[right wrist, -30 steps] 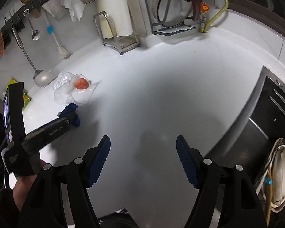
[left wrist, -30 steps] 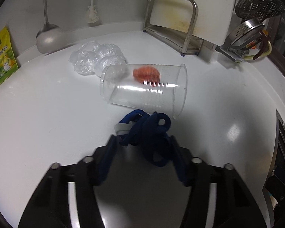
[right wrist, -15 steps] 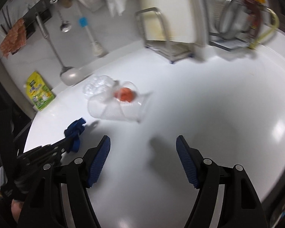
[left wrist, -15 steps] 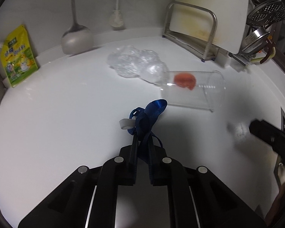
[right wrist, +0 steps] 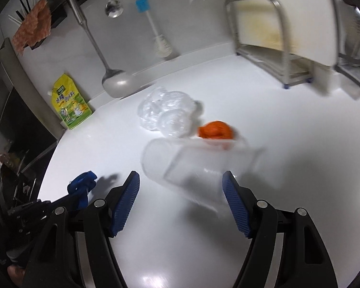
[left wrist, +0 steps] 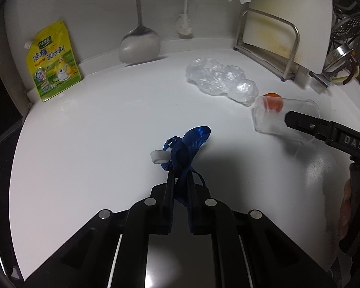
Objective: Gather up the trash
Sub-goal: 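Grasp the clear plastic cup rim with the right gripper while the left holds the strap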
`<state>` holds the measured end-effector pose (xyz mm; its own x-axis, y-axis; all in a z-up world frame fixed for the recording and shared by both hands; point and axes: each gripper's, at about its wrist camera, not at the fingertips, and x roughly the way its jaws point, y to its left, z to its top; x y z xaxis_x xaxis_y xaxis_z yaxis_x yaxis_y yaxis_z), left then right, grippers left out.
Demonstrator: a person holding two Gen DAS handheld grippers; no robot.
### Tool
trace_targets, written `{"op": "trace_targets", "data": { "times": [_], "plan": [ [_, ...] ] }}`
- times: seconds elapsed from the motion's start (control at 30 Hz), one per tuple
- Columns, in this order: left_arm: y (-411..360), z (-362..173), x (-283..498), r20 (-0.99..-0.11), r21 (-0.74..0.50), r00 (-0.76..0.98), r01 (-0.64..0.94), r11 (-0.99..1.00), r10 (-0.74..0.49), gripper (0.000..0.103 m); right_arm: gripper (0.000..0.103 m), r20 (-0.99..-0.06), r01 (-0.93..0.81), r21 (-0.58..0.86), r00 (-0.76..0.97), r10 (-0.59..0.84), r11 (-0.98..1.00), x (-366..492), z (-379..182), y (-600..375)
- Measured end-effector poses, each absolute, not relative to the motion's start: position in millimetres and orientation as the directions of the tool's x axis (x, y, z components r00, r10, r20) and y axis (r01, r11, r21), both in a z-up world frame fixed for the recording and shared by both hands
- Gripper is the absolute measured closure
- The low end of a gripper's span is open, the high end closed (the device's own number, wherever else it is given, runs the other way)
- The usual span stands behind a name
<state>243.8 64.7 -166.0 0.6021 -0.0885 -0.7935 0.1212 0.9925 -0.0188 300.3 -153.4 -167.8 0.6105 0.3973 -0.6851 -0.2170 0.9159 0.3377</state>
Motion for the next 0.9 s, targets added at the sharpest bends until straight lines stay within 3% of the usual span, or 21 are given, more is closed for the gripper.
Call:
{"op": "trace_targets", "data": {
  "times": [0.07, 0.13, 0.17, 0.2, 0.3, 0.4, 0.9],
  "plan": [
    [69, -165, 243, -0.793, -0.017, 0.603, 0.115, 0.993, -0.084, 0.093, 0.035, -0.687, -0.225, 0.347, 0.599, 0.411, 0.910, 308, -171, -145],
    [73, -165, 243, -0.794, -0.015, 0.603, 0.111, 0.994, -0.079, 0.093, 0.046, -0.692, -0.225, 0.347, 0.594, 0.411, 0.910, 313, -174, -136],
    [75, -164, 242, -0.793, -0.014, 0.604, 0.109, 0.994, -0.078, 0.093, 0.060, -0.696, -0.225, 0.344, 0.591, 0.408, 0.912, 314, -174, -132],
    [77, -163, 241, -0.792, -0.014, 0.605, 0.107, 0.994, -0.076, 0.093, 0.069, -0.698, -0.224, 0.338, 0.592, 0.403, 0.914, 315, -175, -130],
    [80, -161, 238, -0.789, -0.006, 0.611, 0.100, 0.995, -0.066, 0.093, 0.084, -0.698, -0.218, 0.299, 0.615, 0.368, 0.929, 312, -173, -121],
    [82, -159, 233, -0.789, -0.008, 0.611, 0.096, 0.995, -0.065, 0.093, 0.091, -0.695, -0.210, 0.263, 0.635, 0.336, 0.942, 306, -168, -116],
    [56, -121, 170, -0.761, -0.020, 0.641, 0.137, 0.990, -0.104, 0.093, 0.094, -0.666, -0.147, 0.198, 0.705, 0.243, 0.969, 205, -116, -135]
  ]
}}
